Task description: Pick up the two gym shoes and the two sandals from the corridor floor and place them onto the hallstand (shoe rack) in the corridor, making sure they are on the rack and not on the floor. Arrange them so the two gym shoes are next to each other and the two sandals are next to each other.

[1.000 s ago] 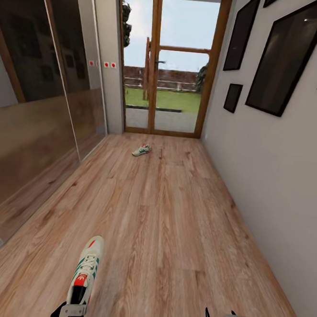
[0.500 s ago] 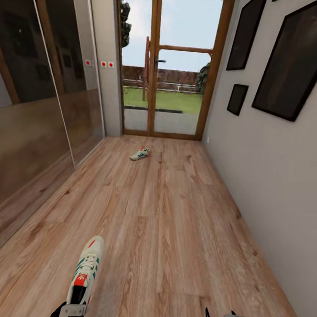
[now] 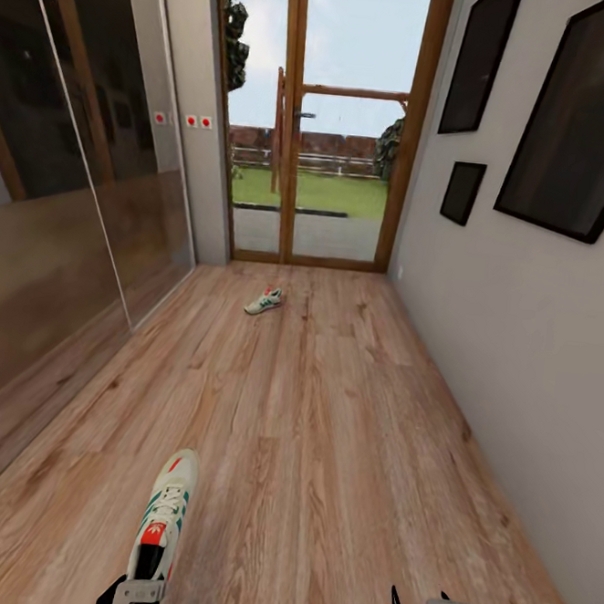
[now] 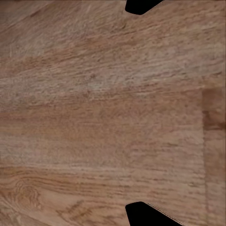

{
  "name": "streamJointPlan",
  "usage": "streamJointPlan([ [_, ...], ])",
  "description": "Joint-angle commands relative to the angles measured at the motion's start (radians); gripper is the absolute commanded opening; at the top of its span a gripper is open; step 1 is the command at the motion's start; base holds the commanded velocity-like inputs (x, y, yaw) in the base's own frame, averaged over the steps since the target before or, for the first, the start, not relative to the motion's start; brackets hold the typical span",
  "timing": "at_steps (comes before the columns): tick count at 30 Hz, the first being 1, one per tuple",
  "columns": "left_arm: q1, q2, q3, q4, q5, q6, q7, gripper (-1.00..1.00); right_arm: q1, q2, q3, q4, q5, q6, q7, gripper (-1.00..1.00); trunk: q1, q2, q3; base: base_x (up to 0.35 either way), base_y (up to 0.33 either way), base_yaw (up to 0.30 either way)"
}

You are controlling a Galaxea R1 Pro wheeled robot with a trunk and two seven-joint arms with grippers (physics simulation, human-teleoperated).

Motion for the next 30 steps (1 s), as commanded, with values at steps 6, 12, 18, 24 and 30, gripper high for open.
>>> streamJointPlan([
  [6,-0.001,0.000,0.003,0.000,-0.003,-0.003,-0.004,-1.00,-0.001,0.000,-0.007,0.001,0.010,-0.003,-0.002,1.00,0.000,0.000,-0.001,0.340,0.000,0.000],
  [12,-0.001,0.000,0.003,0.000,-0.003,-0.003,-0.004,-1.00,-0.001,0.000,-0.008,0.001,0.010,-0.003,-0.003,1.00,0.000,0.000,-0.001,0.340,0.000,0.000],
  [18,-0.001,0.000,0.003,0.000,-0.002,-0.003,-0.003,-1.00,-0.001,-0.001,-0.008,0.002,0.010,-0.003,-0.002,1.00,0.000,0.000,-0.001,0.340,0.000,0.000],
  [24,-0.001,0.000,0.003,0.000,-0.002,-0.003,-0.003,-1.00,-0.001,-0.001,-0.008,0.002,0.010,-0.003,-0.002,1.00,0.000,0.000,-0.001,0.340,0.000,0.000],
  [30,-0.001,0.000,0.003,0.000,-0.002,-0.003,-0.003,-1.00,-0.001,0.000,-0.008,0.002,0.010,-0.003,-0.002,1.00,0.000,0.000,-0.001,0.340,0.000,0.000],
])
